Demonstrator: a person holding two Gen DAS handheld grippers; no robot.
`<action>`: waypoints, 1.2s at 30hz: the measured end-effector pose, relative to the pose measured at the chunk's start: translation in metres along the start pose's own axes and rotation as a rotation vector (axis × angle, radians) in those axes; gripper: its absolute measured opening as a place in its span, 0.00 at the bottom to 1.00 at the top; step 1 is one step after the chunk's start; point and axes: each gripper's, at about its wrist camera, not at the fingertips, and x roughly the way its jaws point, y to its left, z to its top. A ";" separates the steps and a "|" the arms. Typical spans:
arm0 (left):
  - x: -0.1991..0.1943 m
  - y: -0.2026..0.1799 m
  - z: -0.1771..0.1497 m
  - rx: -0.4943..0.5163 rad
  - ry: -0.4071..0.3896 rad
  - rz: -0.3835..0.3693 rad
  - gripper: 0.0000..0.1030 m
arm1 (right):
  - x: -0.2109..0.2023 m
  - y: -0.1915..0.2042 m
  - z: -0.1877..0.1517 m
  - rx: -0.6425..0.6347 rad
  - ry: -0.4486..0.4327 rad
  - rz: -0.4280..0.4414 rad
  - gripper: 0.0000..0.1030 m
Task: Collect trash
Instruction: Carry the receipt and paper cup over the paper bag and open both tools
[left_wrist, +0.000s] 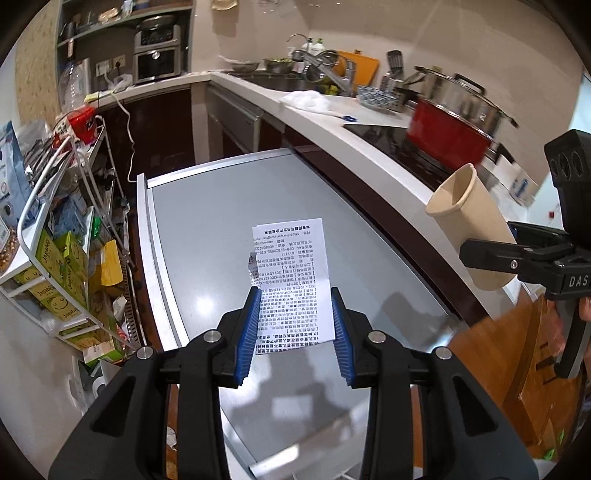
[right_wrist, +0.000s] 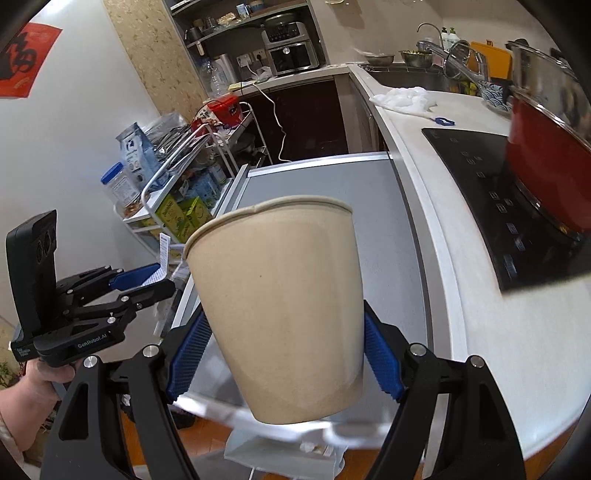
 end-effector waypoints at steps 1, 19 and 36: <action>-0.004 -0.003 -0.004 0.004 0.001 -0.006 0.36 | -0.005 0.001 -0.006 -0.001 0.004 -0.001 0.74; -0.043 -0.045 -0.092 0.060 0.144 -0.110 0.36 | -0.019 0.033 -0.113 -0.061 0.217 0.041 0.74; 0.064 -0.060 -0.210 0.078 0.406 -0.107 0.36 | 0.106 0.025 -0.228 -0.056 0.540 0.032 0.74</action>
